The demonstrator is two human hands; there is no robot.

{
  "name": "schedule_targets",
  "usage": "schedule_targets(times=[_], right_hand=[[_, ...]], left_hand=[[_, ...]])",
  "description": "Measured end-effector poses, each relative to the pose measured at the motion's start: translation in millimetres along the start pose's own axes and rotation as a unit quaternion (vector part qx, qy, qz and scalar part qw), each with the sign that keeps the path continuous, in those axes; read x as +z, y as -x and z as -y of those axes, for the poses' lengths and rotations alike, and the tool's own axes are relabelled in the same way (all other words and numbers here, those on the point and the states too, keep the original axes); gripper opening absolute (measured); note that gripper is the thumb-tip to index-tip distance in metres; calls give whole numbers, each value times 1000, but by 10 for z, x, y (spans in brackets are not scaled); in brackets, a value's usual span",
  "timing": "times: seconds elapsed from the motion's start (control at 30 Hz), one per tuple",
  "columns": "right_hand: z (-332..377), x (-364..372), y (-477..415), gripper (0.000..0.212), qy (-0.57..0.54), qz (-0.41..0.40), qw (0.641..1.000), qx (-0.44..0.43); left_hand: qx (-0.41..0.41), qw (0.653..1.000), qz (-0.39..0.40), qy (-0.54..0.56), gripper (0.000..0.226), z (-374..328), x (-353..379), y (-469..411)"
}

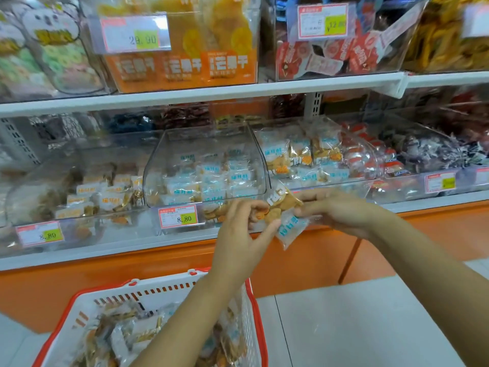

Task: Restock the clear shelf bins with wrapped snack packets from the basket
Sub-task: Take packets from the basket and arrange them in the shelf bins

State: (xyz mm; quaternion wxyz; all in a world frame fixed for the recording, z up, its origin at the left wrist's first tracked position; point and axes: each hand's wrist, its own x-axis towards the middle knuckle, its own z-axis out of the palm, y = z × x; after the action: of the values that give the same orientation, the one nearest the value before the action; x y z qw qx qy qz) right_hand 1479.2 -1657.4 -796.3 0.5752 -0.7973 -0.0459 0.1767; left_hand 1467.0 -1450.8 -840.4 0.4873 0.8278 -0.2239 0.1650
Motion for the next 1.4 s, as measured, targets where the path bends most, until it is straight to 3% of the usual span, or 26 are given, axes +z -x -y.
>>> schedule_targets(times=[0.1, 0.2, 0.4, 0.57, 0.63, 0.7, 0.77, 0.83, 0.93, 1.03, 1.17, 1.27, 1.4], right_hand=[[253, -161, 97, 18, 112, -36, 993, -20], [401, -323, 46, 21, 83, -131, 986, -61], [474, -565, -289, 32, -106, -263, 955, -87], [398, -691, -481, 29, -203, -203, 957, -50], [332, -737, -575, 18, -192, -239, 950, -61], [242, -822, -687, 14, -130, -318, 937, -59], [160, -878, -792, 18, -62, -365, 928, -45], [92, -884, -907, 13, 12, -369, 929, -35], [37, -874, -1095, 13, 133, -364, 922, -6], [-59, -853, -1251, 30, 160, -356, 920, 36], [-162, -831, -1312, 25, 205, -438, 875, 34], [-142, -774, -1302, 32, 245, -428, 869, 40], [-126, -672, -1180, 57, 267, -391, 880, 39]], left_hand=[[-72, 993, 77, -49, 47, -136, 4, -397], [-147, 963, 200, 107, 30, -206, 73, -735], [-236, 918, 116, 296, 22, -333, 254, -1141], [-247, 886, 39, 392, 13, -349, 434, -1421], [-217, 927, 42, 304, 8, -315, 507, -1494], [-105, 993, 51, 15, 14, -203, 538, -1551], [10, 971, 84, -224, 32, -59, 538, -1576], [51, 942, 136, -303, 42, 62, 520, -1591], [73, 922, 161, -346, 49, 184, 542, -1597], [79, 917, 145, -364, 47, 186, 580, -1600], [71, 902, 159, -396, 49, 167, 587, -1602], [73, 885, 179, -424, 53, 130, 555, -1571], [76, 928, 182, -317, 57, 120, 473, -1312]])
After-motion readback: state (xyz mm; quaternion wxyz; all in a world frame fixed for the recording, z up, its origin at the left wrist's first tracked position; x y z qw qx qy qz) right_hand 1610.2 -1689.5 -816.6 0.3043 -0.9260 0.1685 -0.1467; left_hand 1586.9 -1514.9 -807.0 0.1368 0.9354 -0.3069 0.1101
